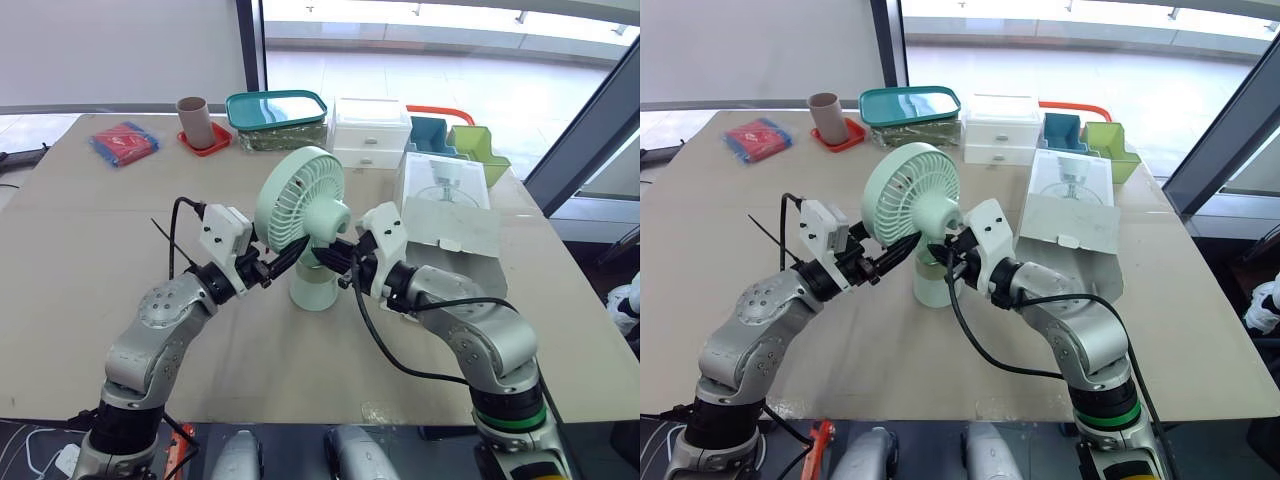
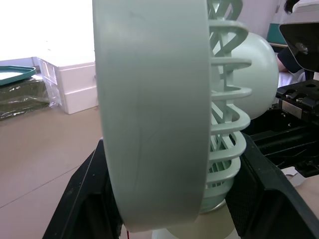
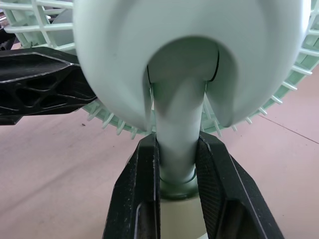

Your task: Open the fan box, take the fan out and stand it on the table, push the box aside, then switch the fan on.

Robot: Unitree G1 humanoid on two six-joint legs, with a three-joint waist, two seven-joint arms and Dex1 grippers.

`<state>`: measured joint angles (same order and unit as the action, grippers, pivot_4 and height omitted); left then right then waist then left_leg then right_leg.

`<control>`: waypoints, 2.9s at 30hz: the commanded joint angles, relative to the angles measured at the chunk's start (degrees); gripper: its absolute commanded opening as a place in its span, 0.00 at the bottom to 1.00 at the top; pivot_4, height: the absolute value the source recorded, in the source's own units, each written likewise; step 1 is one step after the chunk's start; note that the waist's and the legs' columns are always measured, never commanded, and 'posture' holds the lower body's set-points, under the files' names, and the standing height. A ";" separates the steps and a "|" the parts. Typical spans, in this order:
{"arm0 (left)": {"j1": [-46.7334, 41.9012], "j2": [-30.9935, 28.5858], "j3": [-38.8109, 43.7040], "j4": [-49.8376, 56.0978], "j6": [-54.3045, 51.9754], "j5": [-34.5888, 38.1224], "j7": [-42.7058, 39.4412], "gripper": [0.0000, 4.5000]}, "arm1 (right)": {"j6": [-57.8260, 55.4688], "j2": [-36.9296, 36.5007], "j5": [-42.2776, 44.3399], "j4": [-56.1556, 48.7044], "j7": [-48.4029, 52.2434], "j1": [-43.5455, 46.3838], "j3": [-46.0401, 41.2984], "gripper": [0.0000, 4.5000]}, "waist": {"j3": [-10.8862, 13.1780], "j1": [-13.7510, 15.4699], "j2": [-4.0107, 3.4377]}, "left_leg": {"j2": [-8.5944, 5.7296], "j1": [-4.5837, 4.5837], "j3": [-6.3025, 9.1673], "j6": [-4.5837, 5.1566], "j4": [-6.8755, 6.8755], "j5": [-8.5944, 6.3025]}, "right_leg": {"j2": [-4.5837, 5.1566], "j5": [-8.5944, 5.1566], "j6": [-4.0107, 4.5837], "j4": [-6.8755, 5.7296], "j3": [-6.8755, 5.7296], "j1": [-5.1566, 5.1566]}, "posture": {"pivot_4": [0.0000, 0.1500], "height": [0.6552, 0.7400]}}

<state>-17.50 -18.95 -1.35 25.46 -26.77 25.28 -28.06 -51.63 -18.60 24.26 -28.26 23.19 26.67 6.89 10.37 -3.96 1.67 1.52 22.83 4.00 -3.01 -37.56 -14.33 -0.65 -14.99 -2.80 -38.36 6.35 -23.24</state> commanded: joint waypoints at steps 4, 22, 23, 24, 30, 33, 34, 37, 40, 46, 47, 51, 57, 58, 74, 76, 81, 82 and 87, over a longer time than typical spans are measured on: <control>3.75 -1.74 1.43 2.33 1.29 3.71 -4.77 0.99 | 0.73 -1.11 -0.36 -0.86 0.14 -0.23 -0.63 0.10 | 0.00 -0.01 0.00 | 0.00 0.00 0.00 0.00 0.01 0.00 | 0.00 0.00 0.00 0.01 0.00 0.00 | 1.00 1.00; 14.21 -18.03 11.42 -0.51 4.21 8.37 -24.08 0.99 | 12.99 -7.03 6.51 2.69 18.75 -4.38 -4.68 0.10 | 0.02 -0.06 -0.02 | 0.01 0.04 0.00 0.05 0.08 -0.03 | 0.01 -0.09 0.00 0.10 -0.03 -0.01 | 1.00 1.00; 14.61 -18.74 11.80 -0.92 4.45 8.31 -25.17 0.99 | 13.94 -7.35 6.78 3.14 20.13 -4.31 -4.73 0.10 | 0.03 -0.08 -0.04 | 0.02 0.05 0.00 0.05 0.09 -0.03 | 0.01 -0.10 0.01 0.11 -0.03 -0.02 | 1.00 1.00; 14.85 -19.29 11.97 -1.31 4.82 8.40 -25.85 0.99 | 14.81 -7.59 6.89 3.59 21.25 -4.30 -4.75 0.10 | 0.03 -0.10 -0.04 | 0.03 0.05 0.00 0.07 0.10 -0.04 | 0.01 -0.11 0.03 0.11 -0.03 -0.04 | 1.00 1.00; 15.71 -22.54 12.37 -4.16 5.89 8.07 -30.31 0.99 | 18.81 -8.47 10.31 6.29 30.61 -3.55 -4.93 0.10 | 0.05 -0.13 -0.06 | 0.04 0.05 -0.01 0.07 0.12 -0.04 | -0.01 -0.11 0.05 0.11 -0.03 -0.06 | 1.00 1.00; 15.88 -23.26 12.05 -4.40 4.95 8.47 -31.16 0.99 | 20.27 -9.08 10.34 6.55 33.28 -4.16 -4.09 0.10 | 0.06 -0.14 -0.07 | 0.04 0.05 -0.01 0.07 0.11 -0.04 | -0.01 -0.11 0.05 0.11 -0.03 -0.06 | 1.00 1.00; 15.86 -23.40 11.95 -4.49 4.77 8.58 -31.37 0.99 | 20.92 -9.47 10.23 6.63 34.54 -4.35 -3.64 0.10 | 0.06 -0.14 -0.07 | 0.04 0.05 -0.01 0.07 0.11 -0.04 | -0.01 -0.11 0.05 0.11 -0.03 -0.06 | 1.00 1.00; 15.89 -23.89 10.59 -4.55 4.75 8.60 -32.63 0.99 | 23.38 -9.91 9.70 7.27 38.55 -4.25 -1.60 0.10 | 0.08 -0.15 -0.11 | 0.05 0.05 -0.02 0.07 0.12 -0.04 | -0.01 -0.12 0.06 0.11 -0.03 -0.07 | 1.00 1.00; 15.72 -23.92 10.00 -4.55 3.98 9.05 -33.02 0.99 | 24.89 -9.97 8.78 8.34 40.33 -4.10 -0.54 0.10 | 0.08 -0.15 -0.11 | 0.06 0.07 -0.02 0.08 0.14 -0.05 | 0.00 -0.13 0.08 0.11 -0.06 -0.09 | 1.00 1.00; 14.57 -23.21 6.88 -5.63 3.50 8.15 -34.32 0.94 | 32.01 -10.04 3.20 12.93 44.03 -4.41 4.19 0.10 | 0.08 -0.15 -0.11 | 0.09 0.06 -0.01 0.08 0.14 -0.04 | -0.01 -0.12 0.10 0.10 -0.10 -0.10 | 1.00 1.00; 14.45 -23.02 6.42 -5.50 3.30 8.11 -34.29 0.94 | 32.27 -9.88 3.05 13.27 44.08 -4.31 4.39 0.10 | 0.08 -0.13 -0.11 | 0.09 0.06 -0.01 0.08 0.14 -0.04 | -0.01 -0.12 0.10 0.10 -0.10 -0.10 | 1.00 1.00; 14.68 -22.71 3.30 -5.82 3.50 6.32 -34.67 0.94 | 33.79 -9.13 1.95 14.91 44.24 -3.46 5.02 0.10 | 0.08 -0.14 -0.11 | 0.09 0.05 -0.01 0.07 0.13 -0.04 | 0.00 -0.11 0.12 0.09 -0.12 -0.09 | 1.00 1.00; 13.16 -22.30 1.88 -7.42 4.01 5.34 -34.57 0.94 | 35.46 -8.63 1.17 16.29 44.40 -2.71 5.25 0.10 | 0.07 -0.18 -0.11 | 0.12 0.00 -0.01 0.06 0.10 -0.03 | -0.01 -0.06 0.20 0.05 -0.17 -0.07 | 1.00 1.00; 12.99 -22.21 1.69 -7.38 4.02 5.29 -34.56 0.94 | 35.52 -8.66 1.14 16.34 44.39 -2.59 5.30 0.10 | 0.07 -0.18 -0.11 | 0.13 -0.04 -0.02 0.05 0.10 -0.03 | -0.01 -0.04 0.23 0.04 -0.19 -0.06 | 1.00 1.00; 13.19 -18.96 2.85 -10.68 13.12 2.63 -34.92 0.94 | 36.28 -9.34 0.67 16.72 43.98 -3.04 5.28 0.10 | 0.07 -0.33 -0.10 | 0.16 -0.21 -0.05 0.01 0.06 0.00 | -0.04 -0.03 0.26 -0.23 -0.18 -0.03 | 1.00 1.00; 12.92 -18.73 2.73 -12.19 16.16 0.87 -35.19 0.94 | 36.46 -9.51 0.52 16.79 44.01 -3.19 5.25 0.10 | 0.07 -0.34 -0.10 | 0.16 -0.21 -0.05 0.00 0.06 0.00 | -0.04 -0.03 0.27 -0.23 -0.18 -0.03 | 1.00 1.00; 12.21 -17.77 2.89 -16.60 23.27 -3.00 -34.50 0.94 | 36.46 -9.90 0.53 16.88 44.04 -3.22 5.06 0.10 | 0.07 -0.34 -0.10 | 0.14 -0.22 -0.05 -0.05 0.06 0.03 | -0.03 -0.03 0.29 -0.25 -0.18 -0.02 | 1.00 1.00; 12.10 -17.26 3.17 -16.98 24.44 -3.66 -33.61 0.94 | 36.50 -9.96 0.50 16.89 44.02 -3.26 5.01 0.10 | 0.07 -0.34 -0.10 | 0.14 -0.23 -0.05 -0.05 0.06 0.03 | -0.03 -0.03 0.28 -0.25 -0.18 -0.02 | 1.00 1.00; 11.31 -13.56 5.12 -17.02 21.90 -3.86 -25.35 0.87 | 36.75 -10.24 0.41 16.81 43.97 -3.59 4.81 0.10 | 0.07 -0.33 -0.10 | 0.14 -0.23 -0.05 -0.05 0.06 0.03 | -0.03 -0.04 0.28 -0.26 -0.18 -0.01 | 1.00 1.00</control>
<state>-4.74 -36.43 0.85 7.77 -4.22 22.03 -62.22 -15.62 -27.83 25.54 -11.50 67.36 23.51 12.43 10.43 -4.28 1.58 1.66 22.60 3.95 -3.06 -37.50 -14.30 -0.67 -15.02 -2.52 -38.62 6.17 -23.25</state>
